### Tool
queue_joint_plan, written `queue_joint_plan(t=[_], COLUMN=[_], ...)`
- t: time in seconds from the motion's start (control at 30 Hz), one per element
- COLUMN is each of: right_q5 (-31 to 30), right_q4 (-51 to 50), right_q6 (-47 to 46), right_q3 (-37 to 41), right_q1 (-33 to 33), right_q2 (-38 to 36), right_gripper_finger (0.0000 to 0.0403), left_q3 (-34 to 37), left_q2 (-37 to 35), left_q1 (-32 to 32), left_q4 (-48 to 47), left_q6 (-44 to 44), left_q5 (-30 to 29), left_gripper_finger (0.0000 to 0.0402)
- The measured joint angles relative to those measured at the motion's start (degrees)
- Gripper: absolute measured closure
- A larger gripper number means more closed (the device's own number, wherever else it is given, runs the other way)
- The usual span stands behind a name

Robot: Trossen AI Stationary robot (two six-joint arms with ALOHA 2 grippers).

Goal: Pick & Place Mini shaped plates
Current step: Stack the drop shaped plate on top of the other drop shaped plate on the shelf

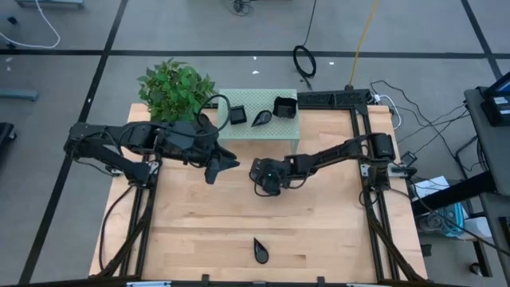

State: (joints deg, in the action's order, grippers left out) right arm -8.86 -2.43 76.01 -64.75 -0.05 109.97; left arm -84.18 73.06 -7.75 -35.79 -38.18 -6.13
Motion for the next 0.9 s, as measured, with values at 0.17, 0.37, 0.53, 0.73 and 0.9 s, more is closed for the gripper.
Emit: queue_joint_plan(t=[0.17,0.37,0.53,0.73,0.9], right_q5=[0.0,-0.04,-0.57,-3.54,-8.14], right_q4=[0.49,0.73,1.0,1.41,0.96], right_q6=[-0.04,-1.2,-6.82,-14.34,-20.95], right_q3=[1.08,2.75,2.95,2.99,3.1], right_q1=[0.15,0.83,1.79,3.26,3.99], right_q2=[-0.02,-0.19,-0.2,-0.13,-0.92], right_gripper_finger=[0.0326,0.0379,0.039,0.0401,0.0402], left_q3=[0.0,0.0,0.0,0.0,0.0], left_q2=[0.0,0.0,0.0,0.0,0.0], left_q1=[0.0,0.0,0.0,0.0,0.0], left_q4=[0.0,0.0,0.0,0.0,0.0], left_q6=[0.34,0.47,0.51,0.48,0.46], left_q5=[0.0,0.0,0.02,0.02,0.02], left_gripper_finger=[0.0261,0.0261,0.0261,0.0261,0.0261])
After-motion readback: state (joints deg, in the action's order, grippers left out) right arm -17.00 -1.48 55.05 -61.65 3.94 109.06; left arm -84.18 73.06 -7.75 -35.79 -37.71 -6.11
